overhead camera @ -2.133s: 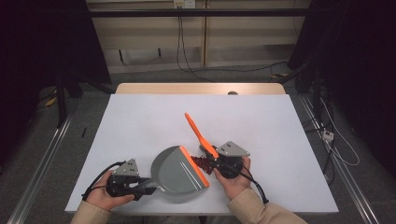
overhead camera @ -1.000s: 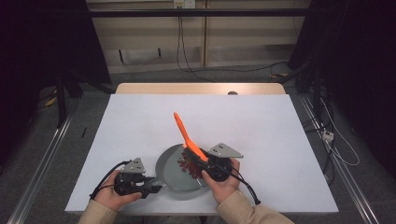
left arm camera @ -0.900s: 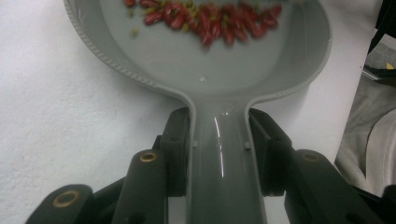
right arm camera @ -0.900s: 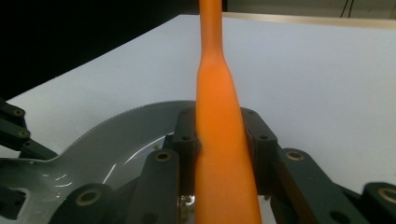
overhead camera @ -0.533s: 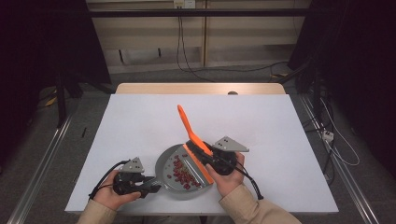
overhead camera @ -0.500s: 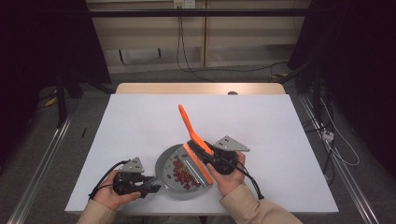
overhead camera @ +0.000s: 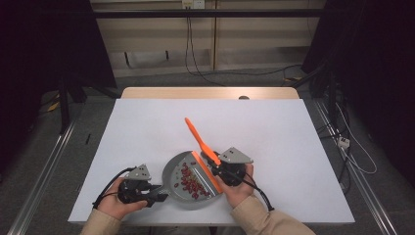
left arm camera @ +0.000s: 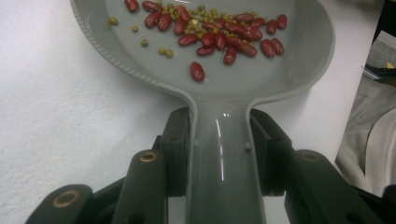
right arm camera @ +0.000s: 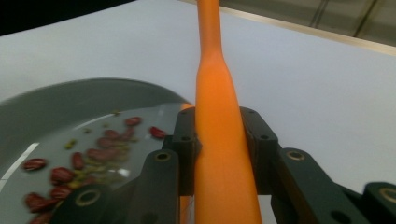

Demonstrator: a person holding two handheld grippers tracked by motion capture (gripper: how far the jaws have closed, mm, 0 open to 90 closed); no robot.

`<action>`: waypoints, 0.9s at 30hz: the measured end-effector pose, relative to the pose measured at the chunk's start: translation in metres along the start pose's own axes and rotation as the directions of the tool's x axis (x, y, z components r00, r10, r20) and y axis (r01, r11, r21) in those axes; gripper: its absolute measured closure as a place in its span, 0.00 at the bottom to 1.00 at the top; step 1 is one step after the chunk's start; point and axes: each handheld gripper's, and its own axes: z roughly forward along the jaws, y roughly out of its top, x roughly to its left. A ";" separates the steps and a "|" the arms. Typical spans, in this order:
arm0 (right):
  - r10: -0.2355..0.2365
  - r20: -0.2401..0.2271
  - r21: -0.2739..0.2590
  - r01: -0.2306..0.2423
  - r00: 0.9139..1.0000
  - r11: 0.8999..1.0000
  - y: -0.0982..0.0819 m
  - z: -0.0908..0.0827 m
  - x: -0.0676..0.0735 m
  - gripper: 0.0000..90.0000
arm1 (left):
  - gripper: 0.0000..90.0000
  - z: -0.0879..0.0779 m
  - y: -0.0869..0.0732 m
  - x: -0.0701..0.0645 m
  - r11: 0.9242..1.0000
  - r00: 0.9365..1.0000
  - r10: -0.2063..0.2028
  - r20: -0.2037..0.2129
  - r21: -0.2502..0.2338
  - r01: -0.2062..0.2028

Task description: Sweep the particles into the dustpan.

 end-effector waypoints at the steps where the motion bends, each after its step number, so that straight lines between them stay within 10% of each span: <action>1: 0.007 -0.021 -0.009 -0.008 1.000 1.000 0.000 0.001 0.004 0.79 | 0.69 0.000 0.000 0.000 1.000 1.000 -0.002 0.000 0.001 0.002; 6: 0.083 -0.119 -0.046 -0.089 0.989 0.995 0.008 0.004 0.008 0.79 | 0.69 0.001 -0.001 0.000 1.000 1.000 0.007 -0.004 -0.008 -0.007; 18: 0.056 -0.056 -0.061 -0.059 0.997 0.996 0.011 -0.009 -0.017 0.79 | 0.69 0.005 0.004 -0.004 0.998 0.997 0.054 -0.048 0.018 -0.053; 27: 0.076 -0.030 -0.052 -0.077 0.997 0.996 0.006 -0.018 -0.035 0.79 | 0.70 0.005 -0.002 -0.003 0.996 0.993 0.063 -0.098 -0.056 -0.069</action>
